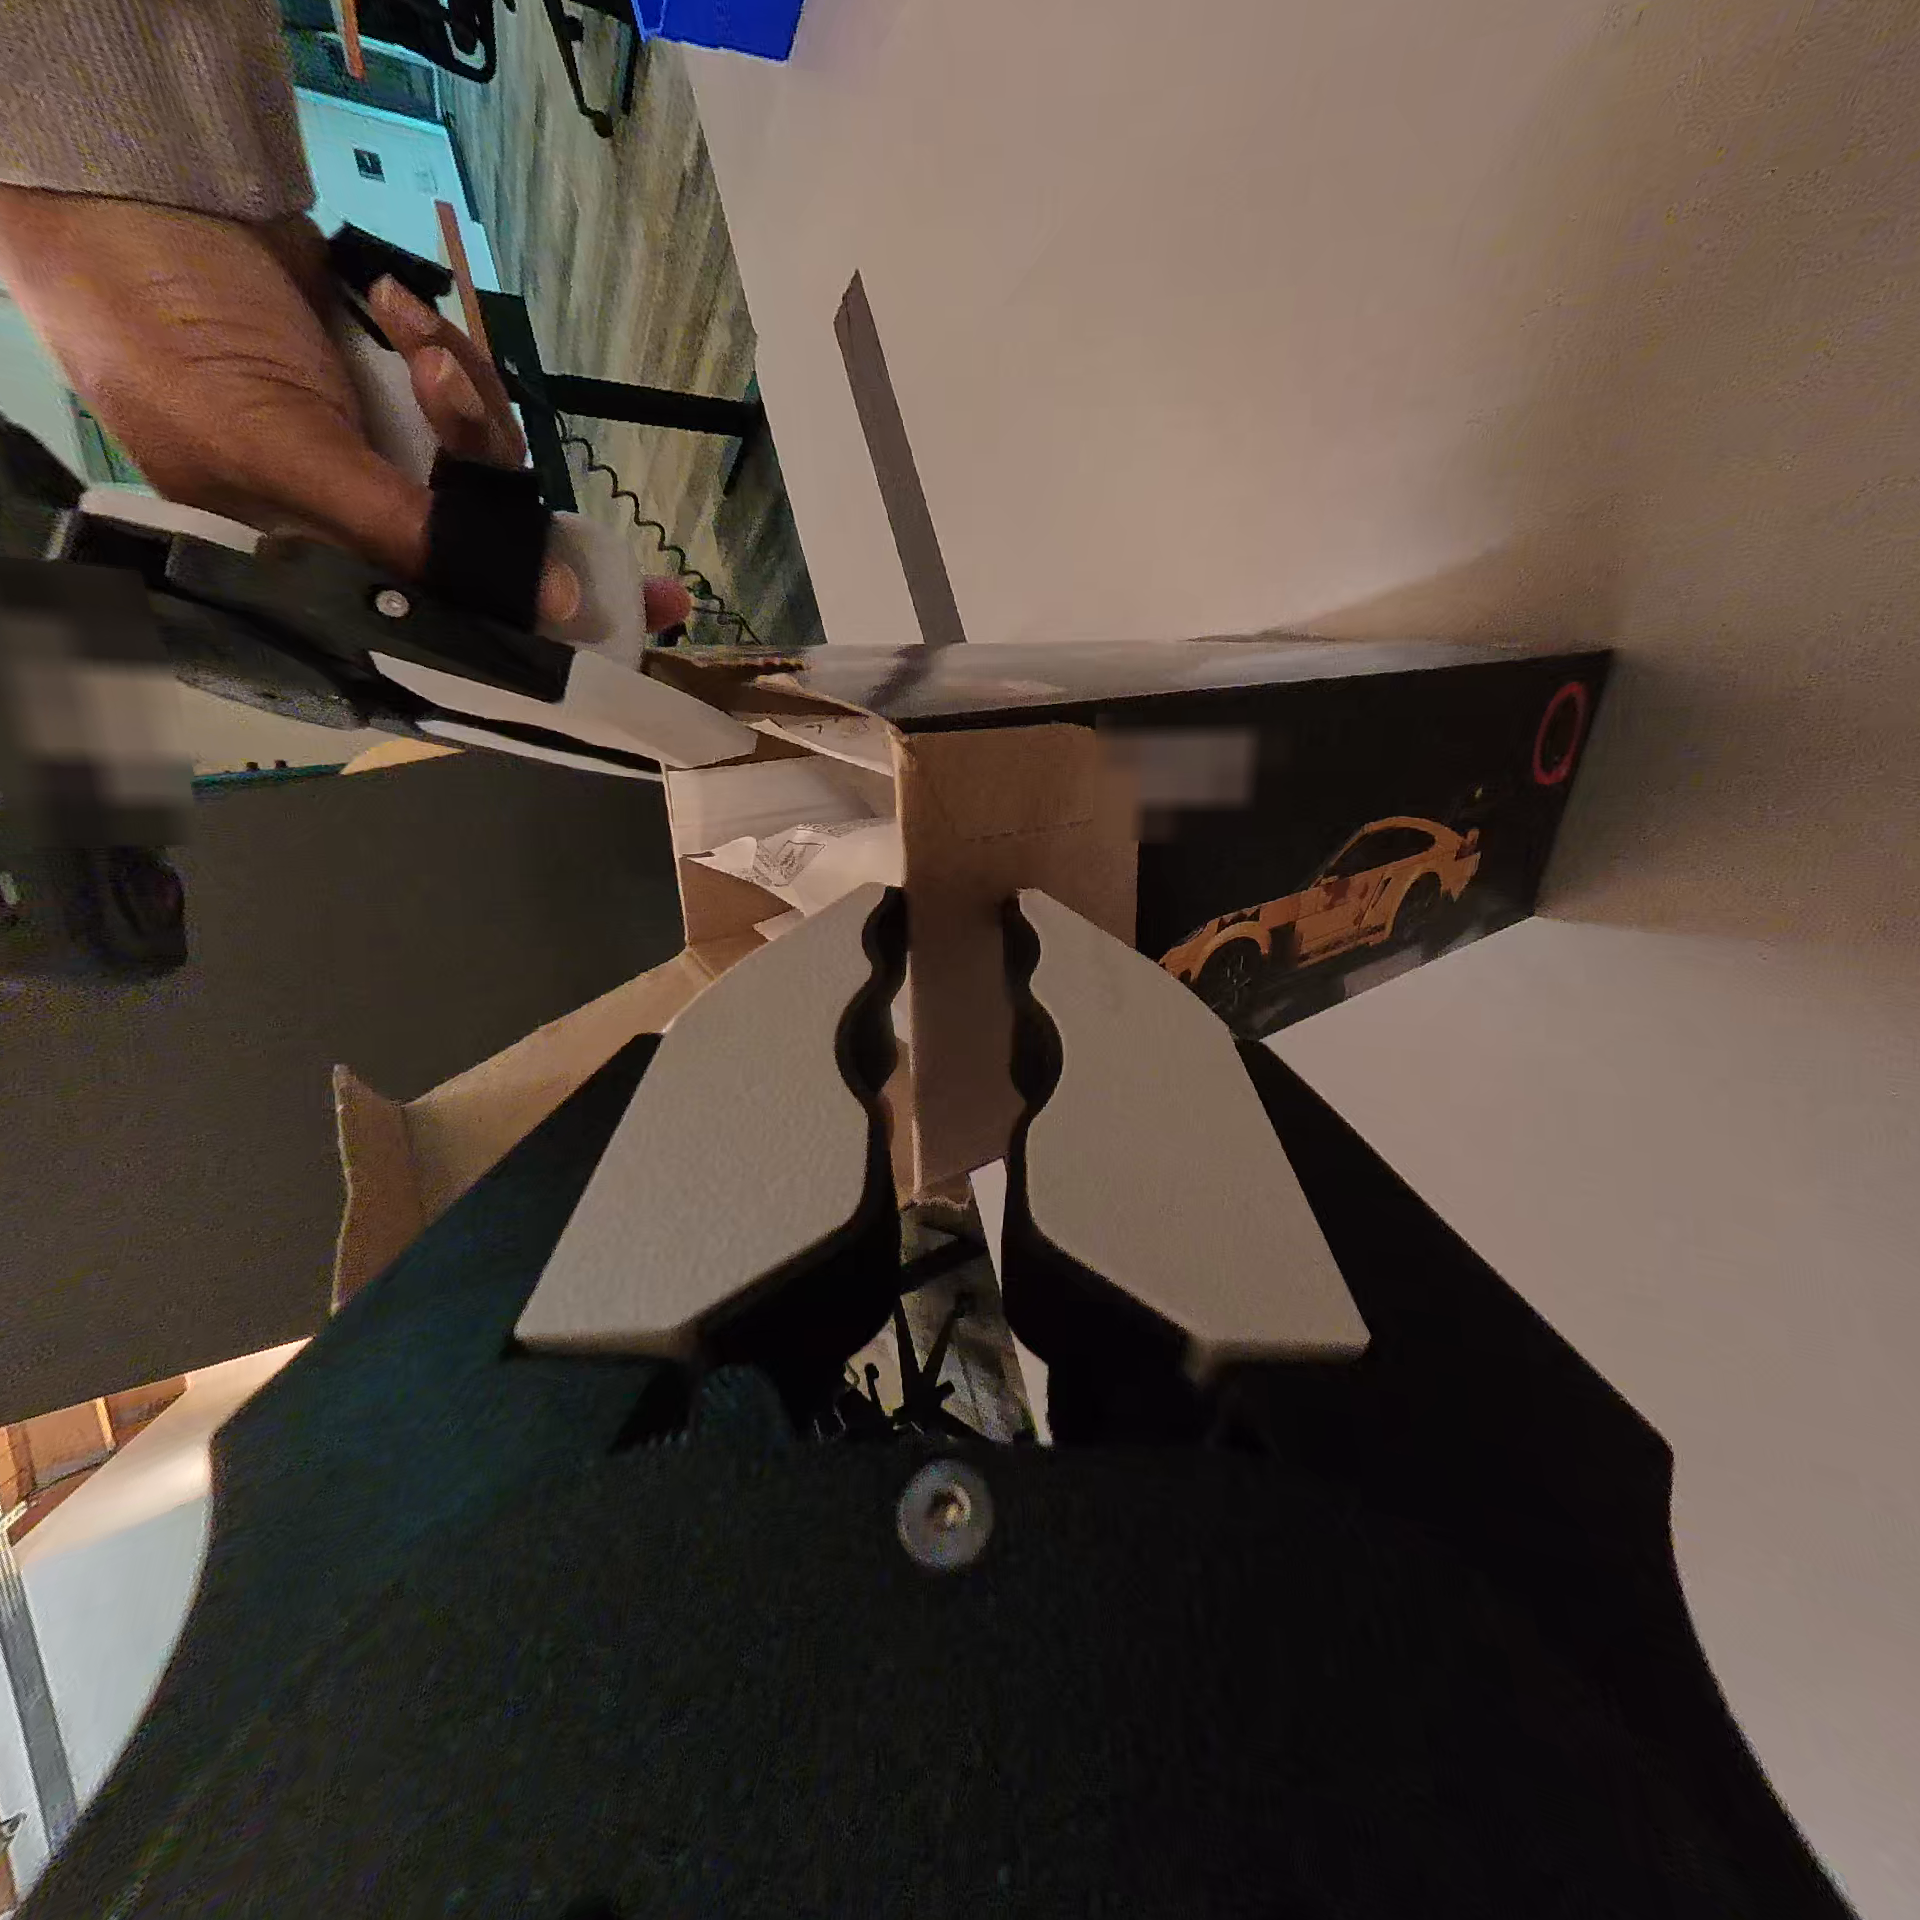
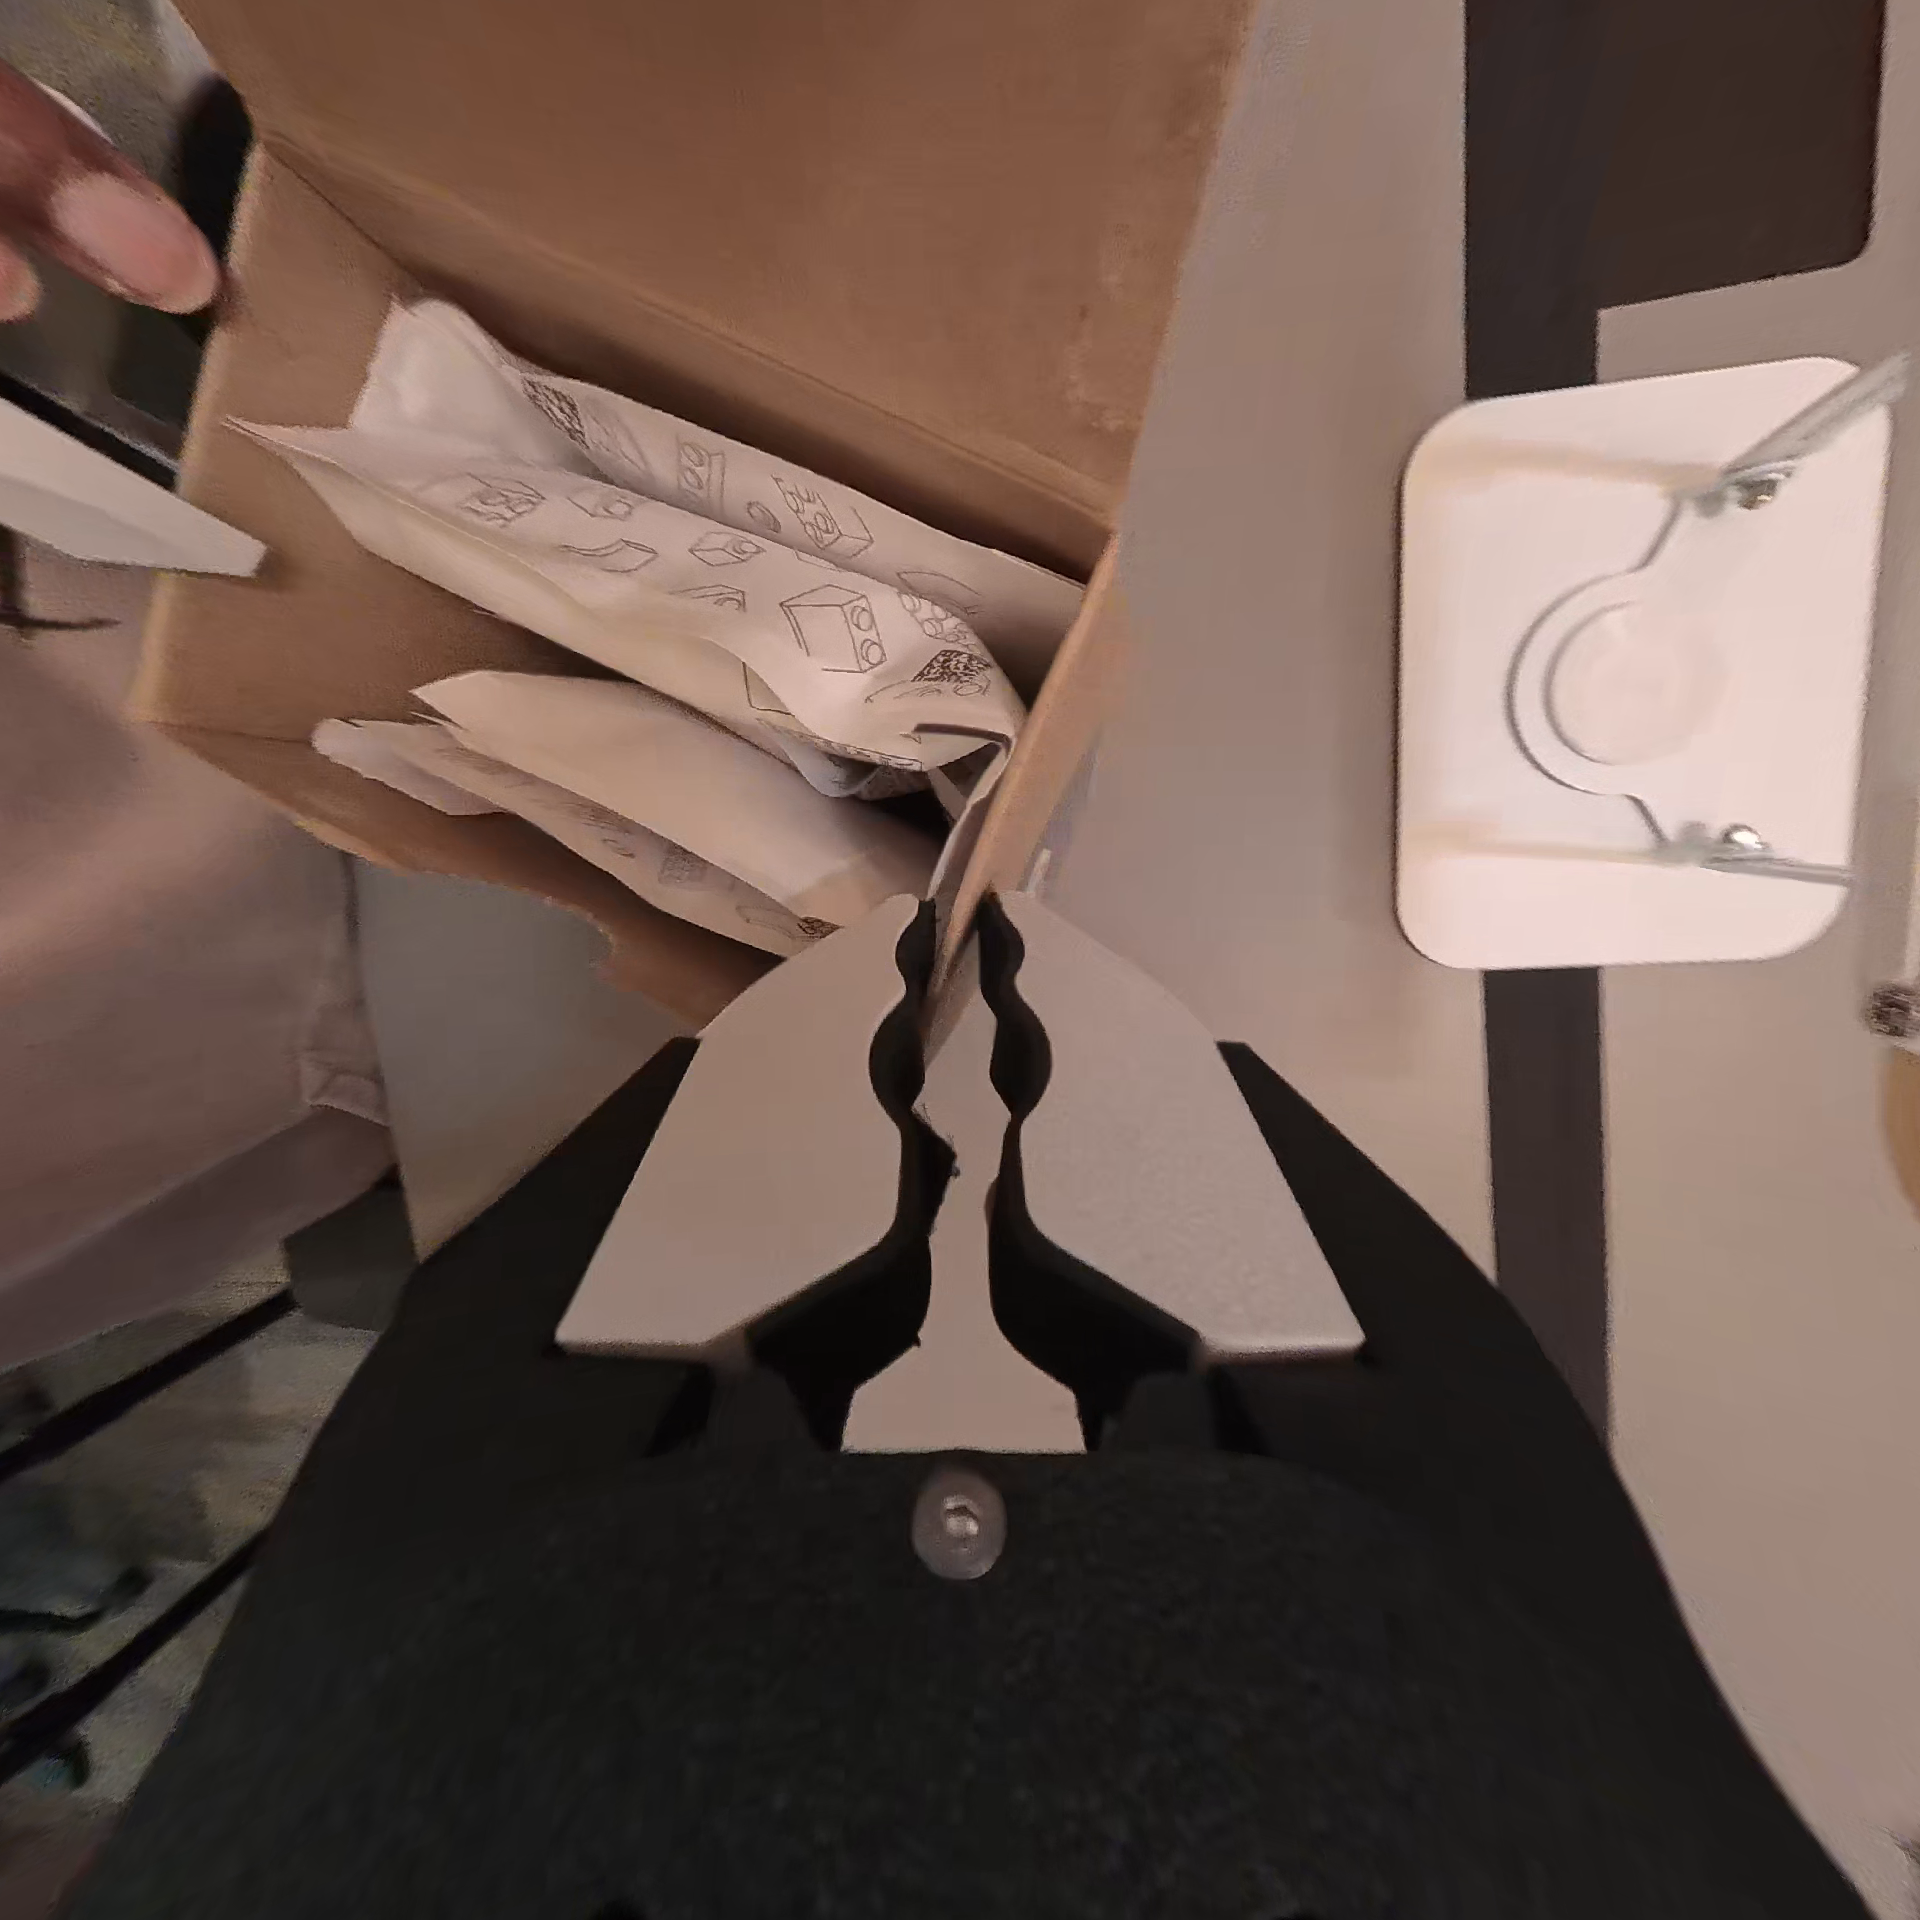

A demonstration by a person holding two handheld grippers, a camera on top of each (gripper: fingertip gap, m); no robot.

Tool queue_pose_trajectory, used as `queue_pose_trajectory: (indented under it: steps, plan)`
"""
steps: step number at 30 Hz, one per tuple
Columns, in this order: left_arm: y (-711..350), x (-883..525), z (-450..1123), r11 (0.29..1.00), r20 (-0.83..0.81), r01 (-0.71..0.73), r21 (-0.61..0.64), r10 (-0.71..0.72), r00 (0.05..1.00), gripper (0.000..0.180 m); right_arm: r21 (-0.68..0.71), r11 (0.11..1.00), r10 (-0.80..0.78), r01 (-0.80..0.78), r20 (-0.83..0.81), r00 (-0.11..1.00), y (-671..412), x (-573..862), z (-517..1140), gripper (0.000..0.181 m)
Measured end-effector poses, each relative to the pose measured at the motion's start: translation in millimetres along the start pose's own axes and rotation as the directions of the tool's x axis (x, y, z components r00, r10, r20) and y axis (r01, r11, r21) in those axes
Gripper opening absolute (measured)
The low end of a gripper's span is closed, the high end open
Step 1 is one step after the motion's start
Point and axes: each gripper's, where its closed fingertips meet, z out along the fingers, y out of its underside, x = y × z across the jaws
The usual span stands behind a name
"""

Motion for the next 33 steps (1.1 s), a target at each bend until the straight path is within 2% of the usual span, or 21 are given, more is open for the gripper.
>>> queue_pose_trajectory:
  steps: [1,8,13,17,23,25,27,30,33]
  plan:
    - [-1.2,0.4,-0.2,1.0,0.001,0.003,0.011,-0.003,1.0,0.018,0.026,1.0,0.0,-0.001,0.026,1.0,0.4,-1.7,-0.4,0.008]
    - [-2.3,1.2,-0.8,0.998,0.016,0.023,0.054,-0.024,1.0,0.018,0.086,0.995,0.049,-0.055,0.072,0.996,2.7,-5.4,-1.6,0.007]
    - [20.4,-4.4,1.4,0.999,0.054,0.038,-0.014,-0.038,0.998,0.019,0.102,0.98,0.178,-0.172,-0.053,0.983,12.1,-4.8,-4.7,0.008]
    - [58.2,-20.0,13.7,0.99,0.125,0.091,-0.112,-0.077,0.989,0.021,0.228,0.884,0.44,-0.408,-0.109,0.891,22.0,-9.9,-8.6,0.011]
    - [76.1,-31.7,26.4,0.981,0.184,0.135,-0.139,-0.108,0.977,0.021,0.327,0.827,0.518,-0.457,-0.126,0.846,25.8,-15.3,-10.4,0.015]
    - [78.1,-31.7,25.1,0.979,0.21,0.162,-0.125,-0.133,0.969,0.021,0.363,0.806,0.53,-0.468,-0.092,0.843,24.9,-15.4,-12.5,0.023]
    - [81.2,-28.5,19.9,0.967,0.22,0.234,-0.096,-0.209,0.953,0.015,0.41,0.791,0.529,-0.455,-0.083,0.845,25.7,-13.5,-15.7,0.028]
    - [81.4,-22.7,8.9,0.919,0.22,0.393,0.025,-0.389,0.895,0.017,0.525,0.743,0.494,-0.415,-0.013,0.869,18.5,-17.9,-28.4,0.036]
    - [66.4,-9.6,-0.9,0.777,0.109,0.599,0.195,-0.624,0.774,0.024,0.622,0.709,0.417,-0.331,0.008,0.909,15.5,-27.6,-44.5,0.036]
